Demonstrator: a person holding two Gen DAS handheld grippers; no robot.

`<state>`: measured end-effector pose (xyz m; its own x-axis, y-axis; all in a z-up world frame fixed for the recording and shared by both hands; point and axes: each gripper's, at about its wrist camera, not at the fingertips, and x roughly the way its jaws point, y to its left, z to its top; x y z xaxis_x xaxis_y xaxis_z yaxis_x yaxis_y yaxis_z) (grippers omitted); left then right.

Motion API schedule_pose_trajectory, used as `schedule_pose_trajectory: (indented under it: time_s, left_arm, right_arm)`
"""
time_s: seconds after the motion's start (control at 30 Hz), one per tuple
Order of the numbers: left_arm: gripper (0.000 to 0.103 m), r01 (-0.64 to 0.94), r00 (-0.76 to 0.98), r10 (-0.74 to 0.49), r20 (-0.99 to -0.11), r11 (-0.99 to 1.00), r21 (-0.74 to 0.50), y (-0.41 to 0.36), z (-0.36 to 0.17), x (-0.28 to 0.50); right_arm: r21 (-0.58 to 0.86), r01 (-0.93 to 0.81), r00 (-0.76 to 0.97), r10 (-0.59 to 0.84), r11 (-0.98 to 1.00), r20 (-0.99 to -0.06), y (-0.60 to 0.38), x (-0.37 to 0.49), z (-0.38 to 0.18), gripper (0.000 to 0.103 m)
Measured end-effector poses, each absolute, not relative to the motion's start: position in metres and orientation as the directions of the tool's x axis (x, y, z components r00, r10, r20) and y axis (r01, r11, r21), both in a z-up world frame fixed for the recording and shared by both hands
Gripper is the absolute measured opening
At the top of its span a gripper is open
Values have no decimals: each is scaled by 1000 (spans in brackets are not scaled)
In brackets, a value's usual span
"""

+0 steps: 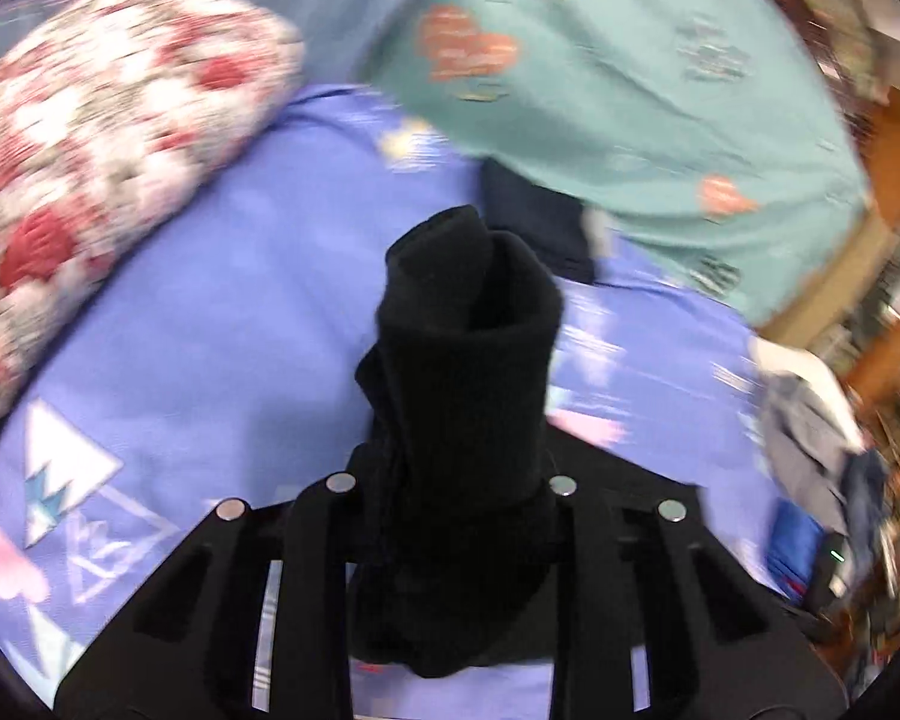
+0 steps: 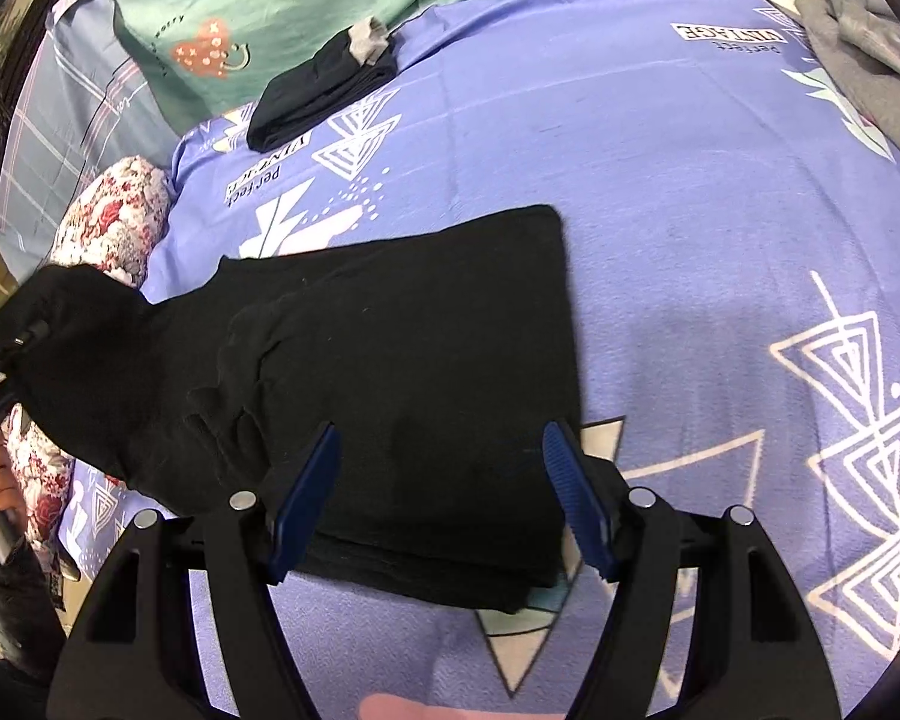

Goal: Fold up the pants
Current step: 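Grasp the folded pants edge with the left gripper and lift it, then fold the held pants end over onto the stack and open the left gripper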

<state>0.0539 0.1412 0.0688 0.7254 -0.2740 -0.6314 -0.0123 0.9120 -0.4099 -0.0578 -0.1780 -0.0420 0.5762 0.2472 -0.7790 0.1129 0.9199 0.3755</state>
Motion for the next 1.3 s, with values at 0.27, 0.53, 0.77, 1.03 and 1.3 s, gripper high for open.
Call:
schedule_pose_trajectory:
  time_s: [0.27,0.53,0.77,1.03,1.3]
  left_arm:
    - [26,193,610,-470,-638,869,-455,21,48,79]
    - [50,208,421,-530,-736,846,-490,-67,-32,100]
    - [90,219,361,-605,-709,794,-566,-67,-22,92]
    - [92,203,532,-501,-683,858,-472,-19,21,73]
    - [92,-48,484,-315,-817,922,-384,41,-41,74]
  right_arm:
    - [393,152,620,222,907,-753,-203,-74,-34,70]
    - [389,176,643,194,904,-741,-223,-93,-30,70]
    - [411,174,645,212,895,-734,-228,-94,-33,70]
    - [426,139,621,256,894,-741,-215,-82,-36,70]
    - [497,76,584,366,864,-725,-198,-72,-33,70]
